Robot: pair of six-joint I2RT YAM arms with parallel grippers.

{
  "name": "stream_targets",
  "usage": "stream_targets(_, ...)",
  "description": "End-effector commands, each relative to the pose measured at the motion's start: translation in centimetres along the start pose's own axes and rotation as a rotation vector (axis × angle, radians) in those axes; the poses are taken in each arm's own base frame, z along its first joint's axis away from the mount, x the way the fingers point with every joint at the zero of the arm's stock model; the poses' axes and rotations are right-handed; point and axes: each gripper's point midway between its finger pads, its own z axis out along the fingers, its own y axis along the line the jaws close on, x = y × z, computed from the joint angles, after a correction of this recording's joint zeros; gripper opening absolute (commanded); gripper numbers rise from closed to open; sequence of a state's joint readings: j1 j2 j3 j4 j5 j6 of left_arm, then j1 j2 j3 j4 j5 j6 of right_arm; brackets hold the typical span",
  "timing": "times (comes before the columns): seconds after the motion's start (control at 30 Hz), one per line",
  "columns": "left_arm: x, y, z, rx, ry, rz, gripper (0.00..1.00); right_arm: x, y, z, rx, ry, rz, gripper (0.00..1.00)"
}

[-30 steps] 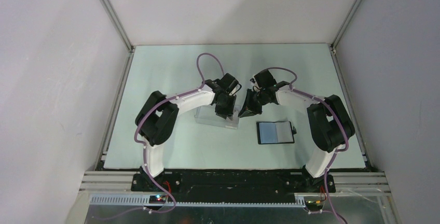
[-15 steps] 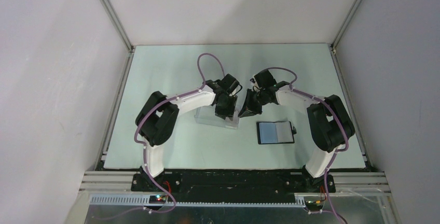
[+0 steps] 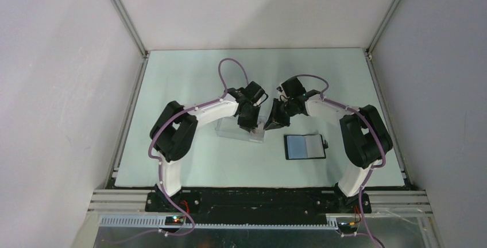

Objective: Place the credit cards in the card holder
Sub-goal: Pick up the credit card from the storage box.

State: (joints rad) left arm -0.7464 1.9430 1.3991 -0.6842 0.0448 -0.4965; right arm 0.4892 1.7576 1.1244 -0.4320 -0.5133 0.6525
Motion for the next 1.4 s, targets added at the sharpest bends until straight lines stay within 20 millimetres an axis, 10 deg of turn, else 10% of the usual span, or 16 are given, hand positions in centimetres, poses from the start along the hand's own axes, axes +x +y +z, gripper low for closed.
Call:
stream_targets(0.0, -1.7, -1.1, -1.8, 0.02, -0.075, 0.014, 0.22, -0.3, 1.7, 0.1, -0.048, 0.007, -0.044, 0.05)
stream_targets(0.67, -3.2, -3.9, -5.1, 0.125, -0.137, 0.012, 0.13, -0.1, 1.7, 0.3, -0.05, 0.013, -0.039, 0.05)
stream_targets(1.37, -3.1, -5.5, -5.9, 0.225, -0.145, -0.017, 0.3, -0.1, 1.7, 0.3, -0.046, 0.014, -0.042, 0.05)
